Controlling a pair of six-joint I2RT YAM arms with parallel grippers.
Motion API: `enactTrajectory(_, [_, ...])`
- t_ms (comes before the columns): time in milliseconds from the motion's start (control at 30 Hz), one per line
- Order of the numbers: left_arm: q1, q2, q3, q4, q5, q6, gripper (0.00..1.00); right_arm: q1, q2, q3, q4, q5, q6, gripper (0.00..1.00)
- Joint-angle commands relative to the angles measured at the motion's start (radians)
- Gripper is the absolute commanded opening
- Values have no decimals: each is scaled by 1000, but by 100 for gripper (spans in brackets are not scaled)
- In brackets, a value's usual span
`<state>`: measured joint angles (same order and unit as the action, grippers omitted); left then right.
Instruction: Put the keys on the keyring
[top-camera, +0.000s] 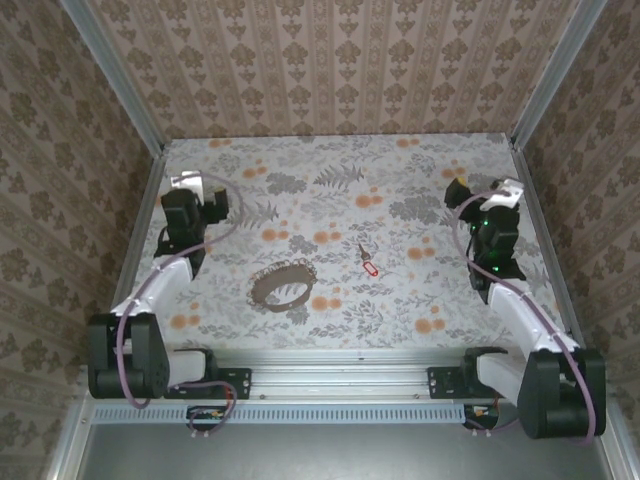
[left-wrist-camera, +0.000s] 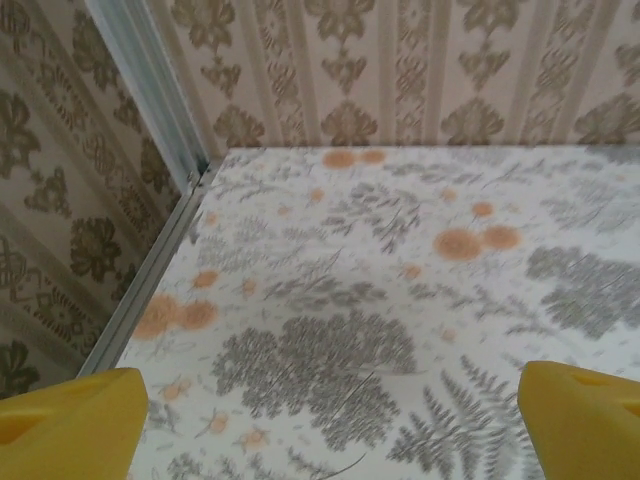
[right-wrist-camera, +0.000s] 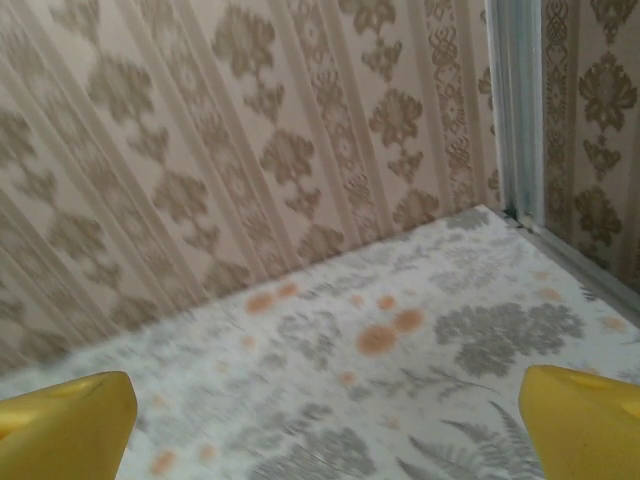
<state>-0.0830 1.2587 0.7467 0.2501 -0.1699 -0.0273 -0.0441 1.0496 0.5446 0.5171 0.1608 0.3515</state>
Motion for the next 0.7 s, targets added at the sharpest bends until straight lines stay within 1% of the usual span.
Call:
enactTrajectory(0, [-44,-25,124,-354,-13,-127,98,-17,-38,8,-166,-208,187,98])
enactTrajectory(67, [-77,-35,178,-464,6,-201,98,-12,-49,20,-211,-320,196,90])
enactTrajectory(167, [-144,-54,221,-588,35,-293,98,34,-48,71,-391,-411,176,83])
enactTrajectory(200, [-172,-64,227,-625,39,-320,98,53,-47,86,-454,-420,175,80])
enactTrajectory(233, [-197,-73,229,-652,42,-340,99,71,-43,95,-507,-431,178,79])
enactTrajectory(267, [-228,-83,228,-684,40,-365,99,92,-37,98,-538,-463,177,77])
enactTrajectory(333, [-273,-101,214,-730,49,-412,99,145,-28,96,-591,-476,197,74])
enactTrajectory(433, [-315,-133,179,-781,100,-478,98,272,-9,71,-604,-460,217,70])
enactTrajectory(500, [-341,-153,147,-791,137,-516,96,342,8,53,-597,-450,241,66])
enactTrajectory(600, [-382,-178,93,-804,165,-571,94,430,38,8,-522,-455,305,63])
enactTrajectory(667, [-430,-186,56,-793,167,-593,94,495,81,8,-493,-459,316,60])
